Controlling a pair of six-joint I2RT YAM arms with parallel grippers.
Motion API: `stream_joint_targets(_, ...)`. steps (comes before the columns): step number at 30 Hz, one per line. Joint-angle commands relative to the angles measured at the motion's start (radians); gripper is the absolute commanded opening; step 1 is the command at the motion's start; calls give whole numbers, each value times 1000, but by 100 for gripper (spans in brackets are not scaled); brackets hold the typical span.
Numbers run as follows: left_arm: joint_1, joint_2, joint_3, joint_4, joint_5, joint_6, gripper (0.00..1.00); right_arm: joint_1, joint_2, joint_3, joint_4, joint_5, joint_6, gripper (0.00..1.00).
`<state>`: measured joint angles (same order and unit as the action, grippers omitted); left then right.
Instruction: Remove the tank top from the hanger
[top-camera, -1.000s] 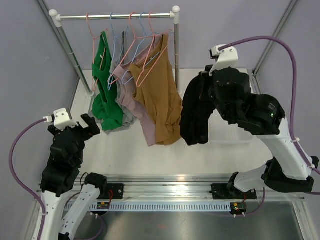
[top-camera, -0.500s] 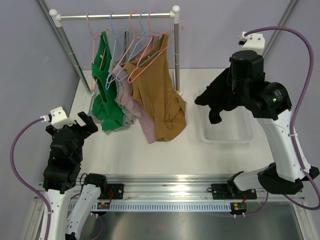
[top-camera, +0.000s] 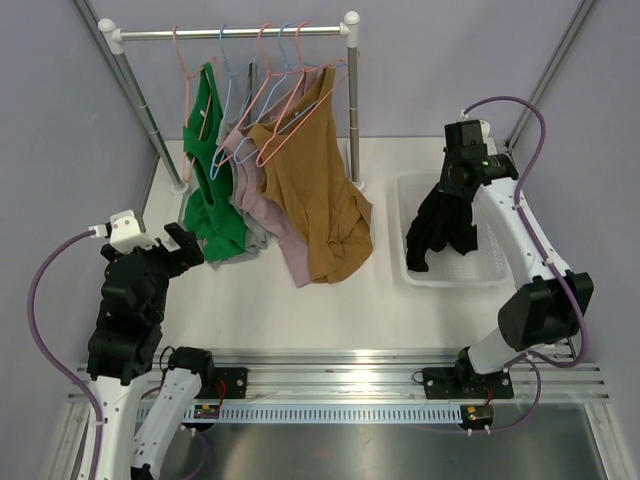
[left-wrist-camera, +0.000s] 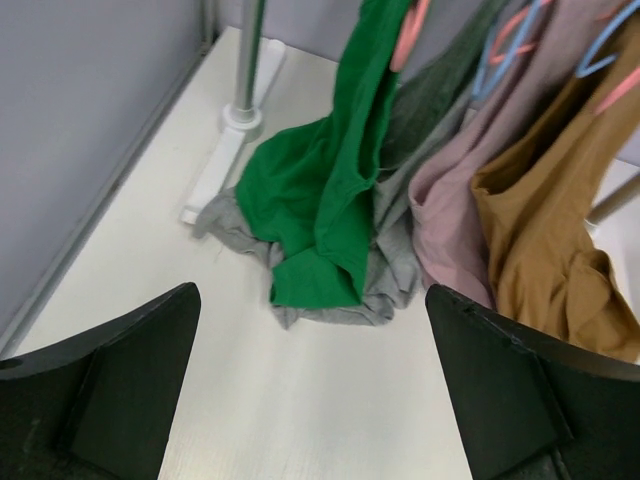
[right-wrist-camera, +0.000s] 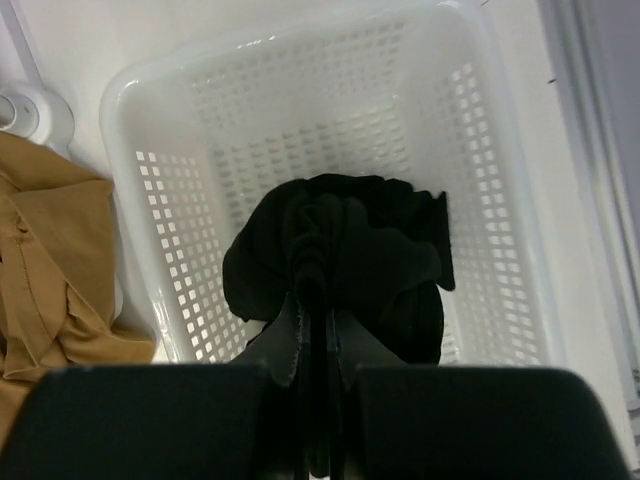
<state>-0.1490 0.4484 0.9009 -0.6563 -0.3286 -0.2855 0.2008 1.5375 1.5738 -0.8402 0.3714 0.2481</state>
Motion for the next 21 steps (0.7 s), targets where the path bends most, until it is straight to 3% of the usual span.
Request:
stream_joint_targets(1, 6, 55, 59, 52, 160, 25, 99, -11, 67, -1, 98, -83, 46, 2)
stream_joint_targets(3, 6, 113, 108, 28, 196, 23, 99, -24, 105, -20, 95, -94, 68, 12)
stream_joint_targets(5, 5, 160, 186, 0, 227, 19, 99, -31, 121, -38, 72, -82, 85, 33)
stream_joint_targets(7, 3, 199, 240, -15, 299, 20, 99, -31, 112, -44, 34, -31, 115, 95)
stream_joint_targets(8, -1, 246, 309, -26, 322, 14, 99, -31, 87, -44, 18, -10, 135, 99)
stream_joint_targets(11, -30, 326, 448, -63, 367, 17, 99, -29, -9, -47, -23, 12, 145, 100)
stream_joint_targets(14, -110, 429, 545, -74, 355, 45, 99, -29, -118, -93, -11, -58, 141, 99)
stream_joint_targets(19, -204, 640, 763, -66, 382, 97, 99, -31, -371, -199, 70, -499, 82, 99)
stream_joint_targets(21, -216, 714, 822, -66, 392, 124, 99, -29, -452, -250, 84, -578, 83, 99)
